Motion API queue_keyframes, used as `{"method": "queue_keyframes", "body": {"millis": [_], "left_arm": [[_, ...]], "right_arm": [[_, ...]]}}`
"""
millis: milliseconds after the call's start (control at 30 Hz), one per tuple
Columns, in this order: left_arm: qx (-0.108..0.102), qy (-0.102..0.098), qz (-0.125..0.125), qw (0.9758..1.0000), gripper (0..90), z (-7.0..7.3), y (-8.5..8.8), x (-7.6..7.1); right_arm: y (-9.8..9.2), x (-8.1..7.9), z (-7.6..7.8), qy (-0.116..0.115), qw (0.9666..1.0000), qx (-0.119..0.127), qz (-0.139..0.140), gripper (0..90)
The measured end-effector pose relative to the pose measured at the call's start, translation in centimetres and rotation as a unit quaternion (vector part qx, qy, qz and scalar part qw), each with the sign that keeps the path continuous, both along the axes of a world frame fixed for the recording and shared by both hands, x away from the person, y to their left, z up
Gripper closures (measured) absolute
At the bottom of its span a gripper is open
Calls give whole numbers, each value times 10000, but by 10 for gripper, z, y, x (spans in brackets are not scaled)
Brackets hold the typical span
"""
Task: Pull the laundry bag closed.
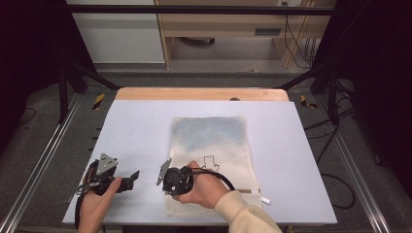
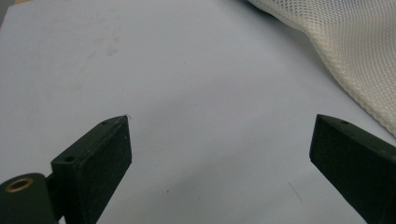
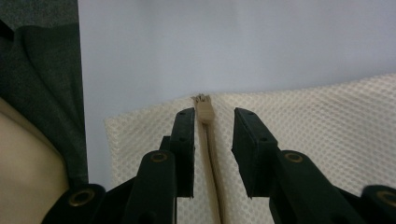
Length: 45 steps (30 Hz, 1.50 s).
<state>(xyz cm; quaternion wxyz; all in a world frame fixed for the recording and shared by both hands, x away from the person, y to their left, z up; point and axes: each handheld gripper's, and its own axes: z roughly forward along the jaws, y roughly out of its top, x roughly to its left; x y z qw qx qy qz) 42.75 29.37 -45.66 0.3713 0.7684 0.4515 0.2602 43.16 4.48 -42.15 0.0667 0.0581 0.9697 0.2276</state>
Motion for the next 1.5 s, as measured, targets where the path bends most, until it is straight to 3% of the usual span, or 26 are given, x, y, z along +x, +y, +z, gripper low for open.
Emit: {"method": "queue_keyframes", "body": {"millis": [233,367,1000,1267,1400,1500], "left_arm": [[0,3,-7,10000,56,0,0,0],[-11,5,-9,10000,56,0,0,1],[-79,77,-99,9999,60,2,-1,-1],[-332,56,-319,9989,61,13,-4,-20],[-710,143,-507,9961,60,15,-8,-30],[-692,206,-674,9951,57,14,-14,-38]], "right_arm": [[10,4,-10,57,9998,-154,-61,729],[14,7,-13,207,9996,-143,-92,734],[17,10,-16,419,9988,-230,-53,818],[12,10,-4,418,9991,-85,-38,819],[10,10,0,444,9990,-36,-10,819],[10,11,1,443,9990,-68,7,819]]}}
